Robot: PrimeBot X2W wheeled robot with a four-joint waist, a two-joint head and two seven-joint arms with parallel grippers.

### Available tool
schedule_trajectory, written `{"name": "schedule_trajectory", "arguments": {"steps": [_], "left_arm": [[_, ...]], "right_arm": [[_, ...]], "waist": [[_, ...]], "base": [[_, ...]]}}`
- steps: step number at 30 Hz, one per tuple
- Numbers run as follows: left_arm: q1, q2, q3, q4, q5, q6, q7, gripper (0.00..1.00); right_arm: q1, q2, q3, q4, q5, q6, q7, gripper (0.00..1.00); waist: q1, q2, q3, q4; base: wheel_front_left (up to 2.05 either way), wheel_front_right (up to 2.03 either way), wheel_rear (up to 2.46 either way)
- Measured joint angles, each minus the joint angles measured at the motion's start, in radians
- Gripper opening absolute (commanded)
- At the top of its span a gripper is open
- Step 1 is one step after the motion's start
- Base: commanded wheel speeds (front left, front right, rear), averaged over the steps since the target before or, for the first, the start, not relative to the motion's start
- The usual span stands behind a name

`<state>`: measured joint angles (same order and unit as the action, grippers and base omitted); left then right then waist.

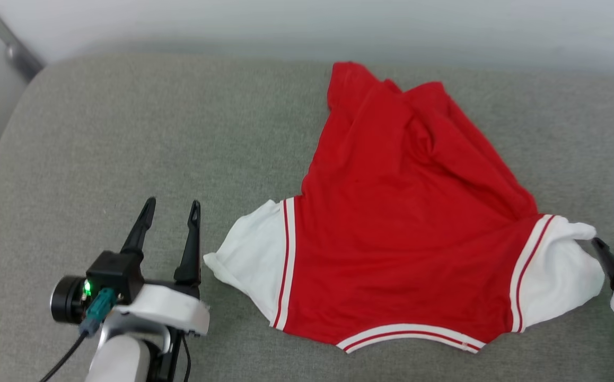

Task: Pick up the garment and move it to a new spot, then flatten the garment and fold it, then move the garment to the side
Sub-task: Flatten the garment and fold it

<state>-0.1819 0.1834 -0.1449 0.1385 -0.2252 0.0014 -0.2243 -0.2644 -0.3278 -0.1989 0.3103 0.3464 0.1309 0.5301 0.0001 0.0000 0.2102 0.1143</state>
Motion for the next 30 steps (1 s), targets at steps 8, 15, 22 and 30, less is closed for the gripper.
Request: {"name": "schedule_trajectory", "arguments": {"steps": [8,15,22,30], "left_arm": [[0.078,0.020,0.018,-0.009,-0.010,0.026,0.025,1.00],[0.116,0.035,0.030,-0.030,-0.022,0.044,0.055,1.00],[0.141,0.035,0.033,-0.026,-0.035,0.056,0.085,1.00],[0.156,0.042,0.028,-0.007,-0.070,0.048,0.155,1.00]], "right_arm": [[0.119,0.007,-0.018,-0.100,-0.038,0.000,-0.208,1.00],[0.203,0.079,0.030,-0.245,-0.110,0.000,-0.368,1.00],[0.263,0.154,0.067,-0.358,-0.153,0.000,-0.464,1.00],[0.387,0.225,0.093,-0.465,-0.198,0.000,-0.491,1.00]], "waist": [[-0.0001,0.0000,-0.104,-0.036],[-0.0001,0.0000,-0.158,-0.058],[-0.0001,0.0000,-0.191,-0.060],[-0.0001,0.0000,-0.214,-0.071]], "base": [[0.00,0.00,0.00],[0.00,0.00,0.00],[0.00,0.00,0.00],[0.00,0.00,0.00]]}}
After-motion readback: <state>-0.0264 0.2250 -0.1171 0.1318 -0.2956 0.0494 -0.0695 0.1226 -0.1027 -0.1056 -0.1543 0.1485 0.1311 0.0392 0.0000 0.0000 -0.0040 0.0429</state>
